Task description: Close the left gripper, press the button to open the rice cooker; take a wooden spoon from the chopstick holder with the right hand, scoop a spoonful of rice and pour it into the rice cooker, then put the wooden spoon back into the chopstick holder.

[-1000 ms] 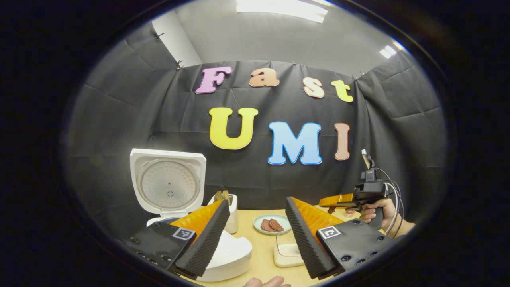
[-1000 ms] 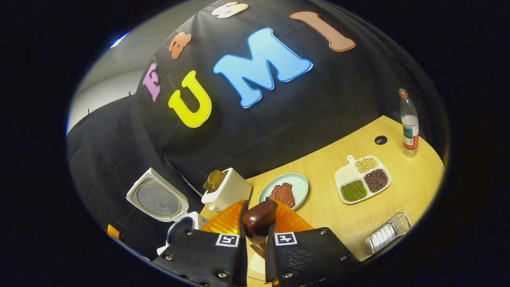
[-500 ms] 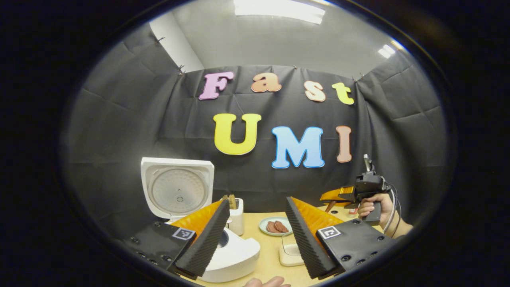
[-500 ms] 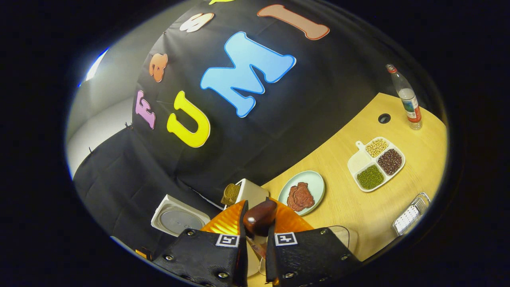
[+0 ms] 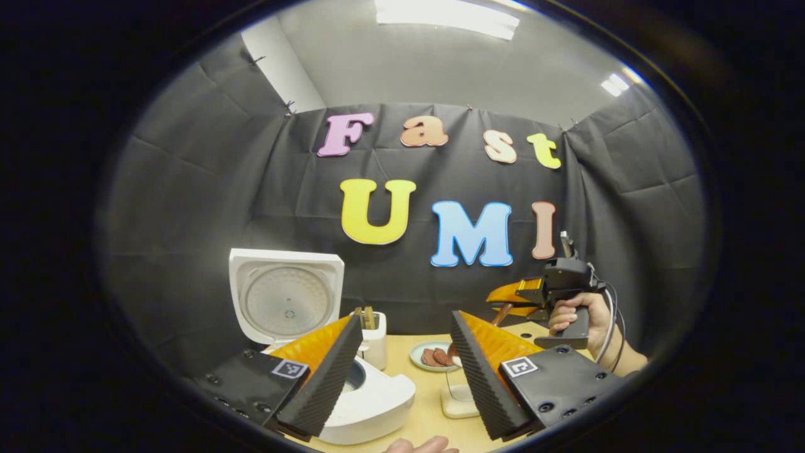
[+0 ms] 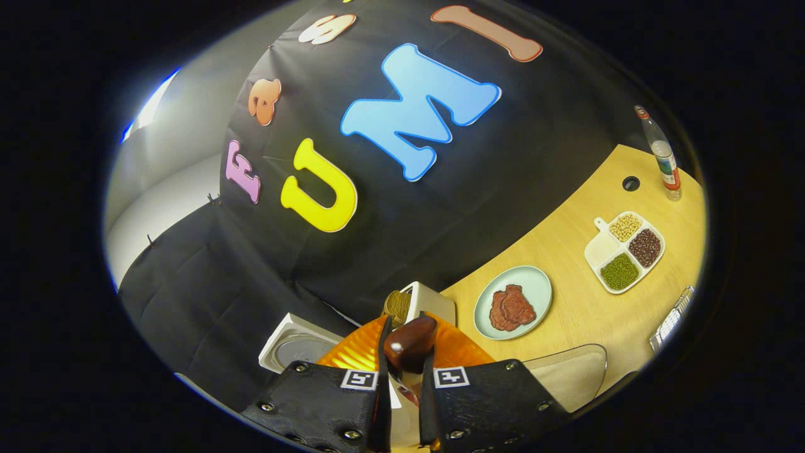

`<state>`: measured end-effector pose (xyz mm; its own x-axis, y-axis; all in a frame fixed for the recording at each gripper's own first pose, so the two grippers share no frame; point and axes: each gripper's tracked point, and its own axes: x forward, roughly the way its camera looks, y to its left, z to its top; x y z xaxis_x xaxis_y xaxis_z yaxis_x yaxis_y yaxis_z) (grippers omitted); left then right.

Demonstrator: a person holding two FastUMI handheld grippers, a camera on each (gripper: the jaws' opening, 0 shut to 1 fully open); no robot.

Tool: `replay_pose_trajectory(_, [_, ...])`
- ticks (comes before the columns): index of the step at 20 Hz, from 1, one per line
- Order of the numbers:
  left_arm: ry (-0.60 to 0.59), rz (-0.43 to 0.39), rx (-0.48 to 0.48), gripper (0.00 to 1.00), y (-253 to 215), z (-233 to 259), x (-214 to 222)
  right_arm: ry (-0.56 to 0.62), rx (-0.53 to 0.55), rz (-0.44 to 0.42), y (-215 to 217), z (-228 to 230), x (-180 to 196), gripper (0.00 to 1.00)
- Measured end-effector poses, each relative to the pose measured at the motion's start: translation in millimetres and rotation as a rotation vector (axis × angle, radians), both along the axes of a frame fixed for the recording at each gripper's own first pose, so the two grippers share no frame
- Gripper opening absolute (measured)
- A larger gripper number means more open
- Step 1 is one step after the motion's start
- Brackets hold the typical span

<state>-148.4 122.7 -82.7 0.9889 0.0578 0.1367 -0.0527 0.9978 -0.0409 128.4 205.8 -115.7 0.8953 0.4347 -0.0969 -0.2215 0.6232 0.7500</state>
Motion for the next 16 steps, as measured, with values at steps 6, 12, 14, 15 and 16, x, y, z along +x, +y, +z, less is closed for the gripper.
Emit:
replay_pose_trajectory(6, [-0.024, 0.024, 0.012, 0.97, 16.0, 6.7, -18.8, -0.023, 0.000, 0.047, 44.3, 21.5, 0.1, 0.18])
replay_pose_trajectory(12, [-0.019, 0.051, -0.007, 0.96, 34.4, 1.5, -27.1, -0.025, 0.027, 0.127, 110.7, 43.7, -0.3, 0.18])
replay_pose_trajectory(14, [-0.023, 0.059, -0.009, 0.96, 40.2, 1.1, -29.1, -0.045, 0.007, 0.135, 131.9, 50.1, 1.8, 0.17])
replay_pose_trajectory(15, [-0.024, 0.063, -0.012, 0.96, 43.6, -2.3, -32.0, -0.054, -0.007, 0.145, 142.6, 51.8, 0.6, 0.17])
replay_pose_trajectory(16, [-0.021, 0.065, -0.013, 0.96, 47.0, -4.6, -32.7, -0.055, -0.017, 0.155, 154.3, 49.7, 0.2, 0.18])
